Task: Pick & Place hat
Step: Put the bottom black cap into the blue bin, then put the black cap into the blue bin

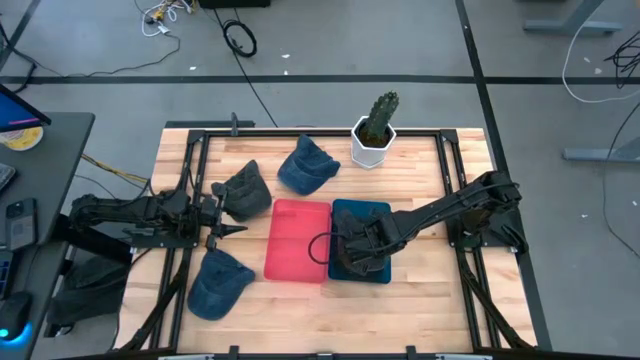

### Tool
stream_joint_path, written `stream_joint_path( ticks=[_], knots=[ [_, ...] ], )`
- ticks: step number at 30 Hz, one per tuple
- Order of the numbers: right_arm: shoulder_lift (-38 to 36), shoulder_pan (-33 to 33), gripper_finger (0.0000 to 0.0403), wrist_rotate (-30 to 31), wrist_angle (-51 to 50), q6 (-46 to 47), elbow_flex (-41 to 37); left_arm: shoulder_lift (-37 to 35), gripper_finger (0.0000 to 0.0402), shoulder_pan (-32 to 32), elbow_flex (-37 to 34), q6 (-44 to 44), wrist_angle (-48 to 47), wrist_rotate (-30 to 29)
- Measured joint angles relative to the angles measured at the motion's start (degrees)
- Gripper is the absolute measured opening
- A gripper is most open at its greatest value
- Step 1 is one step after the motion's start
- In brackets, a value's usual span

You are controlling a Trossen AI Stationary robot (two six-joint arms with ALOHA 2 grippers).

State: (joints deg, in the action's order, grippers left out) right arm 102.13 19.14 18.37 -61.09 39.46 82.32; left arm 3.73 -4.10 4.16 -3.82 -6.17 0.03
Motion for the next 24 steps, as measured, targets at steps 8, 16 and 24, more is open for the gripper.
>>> stream_joint_path(
  ticks=[8,16,24],
  knots=[
    [0.0,0.0,0.0058,0.1,2.1,-1.3,0.0,0.0,0.0177,0.0,0.0,0.0,0.0,0.0],
    [0.0,-0.3,0.0118,0.2,1.7,-4.2,0.0,0.0,0.0177,0.0,0.0,0.0,0.0,0.0],
    [-1.6,-1.9,0.0162,0.2,-0.4,-6.1,0.0,0.0,0.0177,0.0,0.0,0.0,0.0,0.0]
  ],
)
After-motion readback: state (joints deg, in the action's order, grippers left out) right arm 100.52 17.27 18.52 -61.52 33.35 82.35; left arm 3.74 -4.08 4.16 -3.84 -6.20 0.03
